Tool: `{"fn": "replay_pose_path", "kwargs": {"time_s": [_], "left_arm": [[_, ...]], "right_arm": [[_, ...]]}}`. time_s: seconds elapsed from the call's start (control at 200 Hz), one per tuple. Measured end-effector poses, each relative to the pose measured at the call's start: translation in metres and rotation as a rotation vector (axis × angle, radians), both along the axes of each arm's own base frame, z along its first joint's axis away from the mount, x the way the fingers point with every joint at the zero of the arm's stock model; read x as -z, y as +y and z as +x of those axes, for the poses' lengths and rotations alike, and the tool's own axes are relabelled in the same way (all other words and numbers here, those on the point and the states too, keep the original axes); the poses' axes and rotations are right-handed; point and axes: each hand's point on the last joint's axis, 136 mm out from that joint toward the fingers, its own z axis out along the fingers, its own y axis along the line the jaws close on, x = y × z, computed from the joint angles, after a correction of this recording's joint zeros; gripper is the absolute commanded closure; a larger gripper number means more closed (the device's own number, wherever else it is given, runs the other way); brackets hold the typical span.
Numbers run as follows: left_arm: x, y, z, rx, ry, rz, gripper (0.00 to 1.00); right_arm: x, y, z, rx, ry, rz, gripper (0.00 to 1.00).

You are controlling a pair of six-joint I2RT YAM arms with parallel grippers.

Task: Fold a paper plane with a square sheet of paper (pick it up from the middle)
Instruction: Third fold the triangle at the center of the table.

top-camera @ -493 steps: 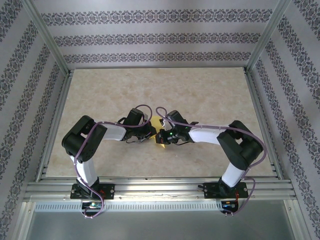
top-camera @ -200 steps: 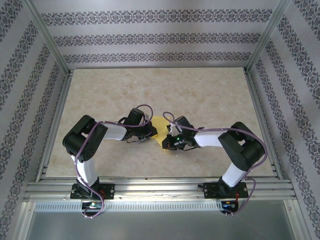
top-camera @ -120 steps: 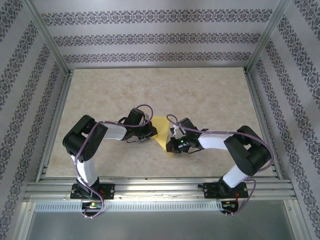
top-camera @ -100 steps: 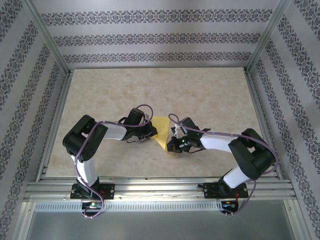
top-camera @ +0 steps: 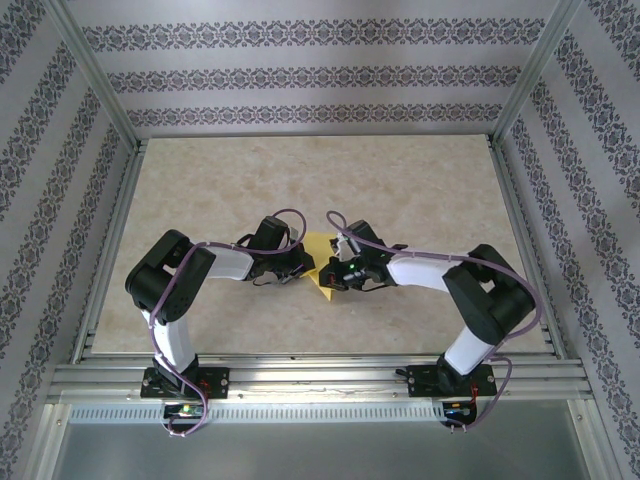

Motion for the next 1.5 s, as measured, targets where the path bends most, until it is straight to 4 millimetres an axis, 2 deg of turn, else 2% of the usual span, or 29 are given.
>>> {"fn": "replay_pose_path", "kwargs": {"time_s": [0.16, 0.435, 0.664, 0.749, 0.849, 1.004, 1.284, 1.504], "left_arm": [[0.000, 0.000, 0.000, 0.001, -0.001, 0.000, 1.00], [-0.001, -0.001, 0.001, 0.012, -0.006, 0.008, 1.00], [-0.006, -0.003, 0.006, 0.028, -0.008, 0.028, 0.92], [-0.011, -0.005, 0.010, 0.032, -0.022, 0.026, 0.92], [-0.018, -0.005, 0.009, 0.034, -0.036, 0.024, 0.97], [-0.027, -0.007, -0.002, 0.054, -0.052, 0.016, 0.99], [-0.020, -0.018, -0.023, 0.106, -0.032, 0.023, 0.99], [-0.004, -0.014, -0.024, 0.094, -0.008, 0.064, 0.99]], "right_arm": [[0.010, 0.005, 0.004, -0.001, 0.022, -0.013, 0.96], [0.029, -0.004, -0.001, 0.009, 0.052, -0.058, 0.99], [0.030, -0.004, 0.000, 0.008, 0.045, -0.037, 1.00], [0.030, -0.005, 0.000, 0.008, 0.047, -0.024, 1.00], [0.030, -0.006, 0.001, 0.010, 0.048, -0.016, 1.00], [0.030, -0.007, 0.001, 0.012, 0.054, -0.011, 1.00], [0.030, -0.008, 0.002, 0.015, 0.058, -0.008, 1.00], [0.030, -0.008, 0.001, 0.013, 0.058, -0.005, 1.00]]}}
